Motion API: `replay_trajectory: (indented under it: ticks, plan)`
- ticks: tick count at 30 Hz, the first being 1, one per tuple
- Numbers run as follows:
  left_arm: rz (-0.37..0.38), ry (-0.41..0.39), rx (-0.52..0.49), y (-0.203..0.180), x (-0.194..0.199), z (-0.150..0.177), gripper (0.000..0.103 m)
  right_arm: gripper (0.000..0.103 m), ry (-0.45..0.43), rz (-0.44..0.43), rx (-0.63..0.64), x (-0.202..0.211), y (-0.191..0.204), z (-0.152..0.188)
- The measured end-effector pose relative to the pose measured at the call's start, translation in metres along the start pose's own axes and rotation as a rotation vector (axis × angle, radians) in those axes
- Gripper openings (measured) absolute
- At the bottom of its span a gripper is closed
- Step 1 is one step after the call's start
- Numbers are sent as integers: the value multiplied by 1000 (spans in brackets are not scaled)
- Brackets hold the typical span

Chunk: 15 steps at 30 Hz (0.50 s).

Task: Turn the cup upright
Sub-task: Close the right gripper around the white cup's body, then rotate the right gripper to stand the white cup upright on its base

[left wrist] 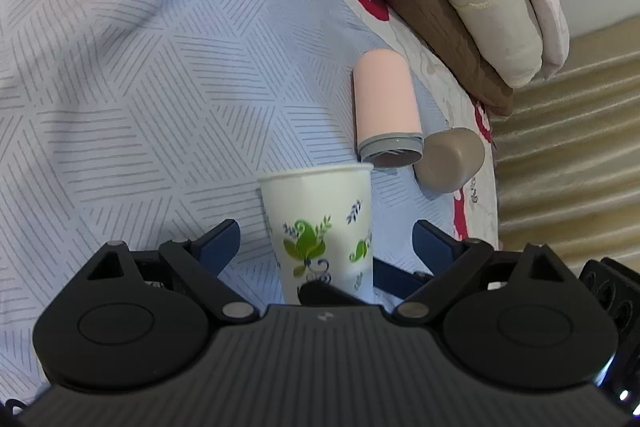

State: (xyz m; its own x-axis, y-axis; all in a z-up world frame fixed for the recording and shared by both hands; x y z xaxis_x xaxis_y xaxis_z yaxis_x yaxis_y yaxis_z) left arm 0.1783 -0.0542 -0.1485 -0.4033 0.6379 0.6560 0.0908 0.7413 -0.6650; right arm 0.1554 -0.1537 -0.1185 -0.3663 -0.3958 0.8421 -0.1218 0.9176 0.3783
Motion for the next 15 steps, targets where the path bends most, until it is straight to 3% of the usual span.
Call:
replay_trajectory:
  ticks: [5, 10, 15]
  plan:
    - [14, 4, 0, -3, -1, 1, 83, 61, -15, -34, -16, 0, -3, 7]
    - [-20, -12, -23, 0, 3, -5, 59, 60, -43, -55, -11, -3, 0, 4]
    - [-65, -15, -112, -5, 6, -10, 56, 60, -57, -63, 20, -6, 3, 5]
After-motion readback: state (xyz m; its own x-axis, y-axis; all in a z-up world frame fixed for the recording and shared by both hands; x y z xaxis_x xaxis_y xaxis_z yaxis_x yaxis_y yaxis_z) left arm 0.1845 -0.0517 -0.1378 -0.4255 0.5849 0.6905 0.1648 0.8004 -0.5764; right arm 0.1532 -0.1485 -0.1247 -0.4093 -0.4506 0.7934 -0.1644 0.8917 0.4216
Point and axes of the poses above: each gripper's, at about its wrist camera, not at the fingertips, and x roughly against the way its jaws point, y to its left, z to its underside, the point moved 8 cm from there along -x, roughly the way its jaws point, and after that the axes turned 11 degrees about -x, right-handed, at the moved point
